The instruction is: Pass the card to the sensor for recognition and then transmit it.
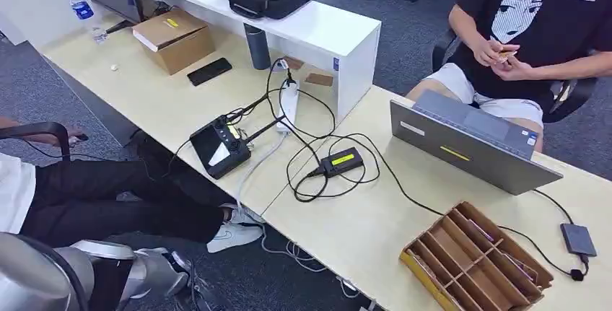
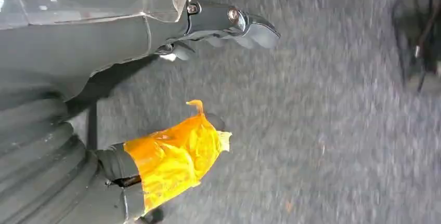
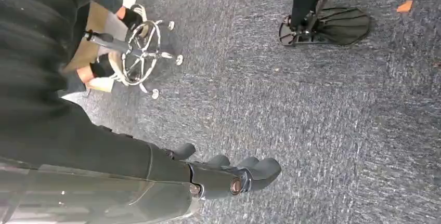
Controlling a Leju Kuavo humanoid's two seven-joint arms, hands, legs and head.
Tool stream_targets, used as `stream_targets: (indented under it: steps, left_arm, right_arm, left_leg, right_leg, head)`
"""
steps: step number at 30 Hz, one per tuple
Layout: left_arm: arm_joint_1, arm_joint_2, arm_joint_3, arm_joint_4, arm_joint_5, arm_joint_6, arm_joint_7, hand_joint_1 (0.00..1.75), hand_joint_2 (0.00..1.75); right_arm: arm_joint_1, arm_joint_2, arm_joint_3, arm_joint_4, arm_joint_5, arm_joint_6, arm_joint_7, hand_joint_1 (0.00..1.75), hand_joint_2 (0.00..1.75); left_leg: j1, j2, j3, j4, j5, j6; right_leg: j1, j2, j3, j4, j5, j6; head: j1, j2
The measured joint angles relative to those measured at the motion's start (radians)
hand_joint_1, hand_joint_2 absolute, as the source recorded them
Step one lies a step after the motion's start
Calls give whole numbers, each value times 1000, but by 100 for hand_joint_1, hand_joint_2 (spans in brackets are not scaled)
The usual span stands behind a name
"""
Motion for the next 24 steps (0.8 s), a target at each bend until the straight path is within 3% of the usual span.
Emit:
stream_targets:
  steps: [4, 6, 8, 11, 15, 17, 20, 22, 24]
  left_arm:
    - [24, 6, 5, 0, 77, 205, -102, 0, 175]
    - [40, 8, 7, 0, 87, 260, -116, 0, 175]
    - [46, 11, 6, 0, 54, 247, -79, 0, 175]
    - [27, 14, -17, 0, -40, 121, 13, 0, 175]
    - [-4, 16, -49, 0, -58, -6, 8, 0, 175]
    - [-3, 19, -49, 0, -12, 33, -70, 0, 175]
    - [15, 29, -42, -1, 36, 179, -160, 0, 175]
    - [28, 34, -40, -1, 33, 259, -152, 0, 175]
    - [33, 35, -40, -1, 26, 266, -109, 0, 175]
  right_arm:
    - [11, 0, 0, 0, -18, 0, -36, 0, 175]
    - [19, 0, 0, 0, -22, 0, -46, 0, 175]
    - [24, 0, 0, 0, -17, 1, -46, 0, 175]
    - [18, 0, 0, 0, 6, 3, -21, 0, 175]
    - [2, 2, 3, 0, 18, 6, 5, 0, 175]
    - [-2, 3, 6, 0, 14, 7, -3, 0, 175]
    - [3, 3, 6, 0, 10, 8, -28, 0, 175]
    - [8, 3, 6, 0, 9, 6, -37, 0, 175]
    - [13, 3, 6, 0, 9, 3, -37, 0, 175]
  left_leg:
    - [0, 0, 0, 0, -1, 0]
    - [0, 0, 0, 0, -2, 0]
    - [0, 0, 0, 0, -2, 0]
    - [0, 0, 0, 0, -2, 0]
    - [0, 0, 0, 0, -1, 0]
    - [0, 0, 1, 0, -1, 0]
    - [0, 1, 1, 0, -1, 0]
    - [0, 1, 1, 0, -1, 0]
    - [0, 0, 0, 0, -2, 0]
  right_leg:
    - [0, 0, 0, 0, 0, 0]
    - [0, 0, 0, 0, -1, 0]
    - [0, 0, -1, -1, -1, 0]
    - [0, 0, -1, 0, -1, 0]
    - [0, 0, 0, 0, -1, 0]
    - [0, 0, 0, 0, -1, 0]
    - [0, 0, 0, 0, -1, 0]
    - [0, 1, 0, 0, -1, 0]
    - [0, 0, 0, 0, -1, 0]
  head:
    - [0, 0]
    - [0, 0]
    - [0, 0]
    - [0, 0]
    - [0, 0]
    - [0, 0]
    - [0, 0]
    - [0, 0]
    - [0, 0]
